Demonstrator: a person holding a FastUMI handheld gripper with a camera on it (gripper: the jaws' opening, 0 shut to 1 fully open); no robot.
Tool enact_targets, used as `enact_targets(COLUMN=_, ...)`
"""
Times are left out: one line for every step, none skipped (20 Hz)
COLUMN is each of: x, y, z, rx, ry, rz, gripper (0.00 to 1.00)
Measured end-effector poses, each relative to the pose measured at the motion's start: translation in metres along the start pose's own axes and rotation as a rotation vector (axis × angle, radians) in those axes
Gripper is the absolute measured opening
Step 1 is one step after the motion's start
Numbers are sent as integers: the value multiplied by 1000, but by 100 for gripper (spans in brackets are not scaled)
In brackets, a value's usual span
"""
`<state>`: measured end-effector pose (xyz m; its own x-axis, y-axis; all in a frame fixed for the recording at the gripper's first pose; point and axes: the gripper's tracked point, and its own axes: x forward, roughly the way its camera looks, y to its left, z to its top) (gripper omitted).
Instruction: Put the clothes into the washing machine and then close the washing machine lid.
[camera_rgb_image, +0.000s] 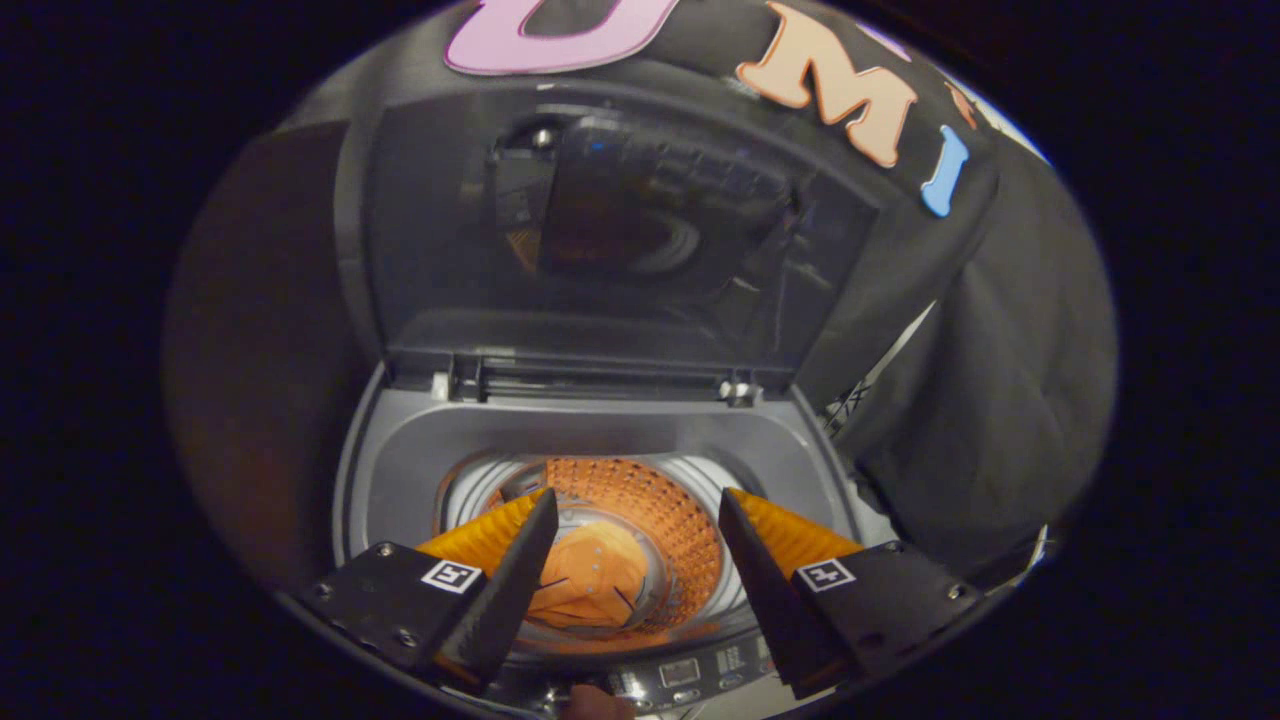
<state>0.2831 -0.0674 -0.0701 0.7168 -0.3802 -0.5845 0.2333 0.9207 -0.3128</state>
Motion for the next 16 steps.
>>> enact_targets(x=-14, y=-5, z=4, rx=5, ry=-11, rz=-15, gripper=99)
enact_targets(x=-29, y=-10, z=8, rx=8, ry=-20, rz=-25, gripper=99)
enact_targets(x=-45, y=-13, z=12, rx=22, ry=-33, rz=-37, gripper=99)
enact_targets(x=-60, y=-15, z=18, rx=38, ry=-57, rz=-47, gripper=99)
enact_targets(x=-73, y=-18, z=25, rx=52, ry=-81, rz=-57, gripper=99)
enact_targets(x=-87, y=-17, z=32, rx=54, ry=-107, rz=-58, gripper=99)
enact_targets(x=-101, y=-17, z=36, rx=47, ry=-126, rz=-71, gripper=99)
enact_targets(x=-114, y=-18, z=39, rx=34, ry=-134, rz=-88, gripper=99)
enact_targets(x=-127, y=-17, z=41, rx=23, ry=-142, rz=-98, gripper=99)
enact_targets(x=-136, y=-12, z=46, rx=21, ry=-155, rz=-99, gripper=99)
enact_targets(x=-141, y=-7, z=50, rx=27, ry=-175, rz=-91, gripper=99)
enact_targets(x=-146, y=-2, z=55, rx=37, ry=-198, rz=-85, gripper=98)
enact_targets(x=-151, y=1, z=59, rx=46, ry=-213, rz=-81, gripper=98)
enact_targets(x=-155, y=3, z=61, rx=51, ry=-224, rz=-75, gripper=98)
enact_targets(x=-156, y=5, z=62, rx=56, ry=-236, rz=-74, gripper=98)
enact_targets(x=-158, y=3, z=67, rx=60, ry=-256, rz=-81, gripper=98)
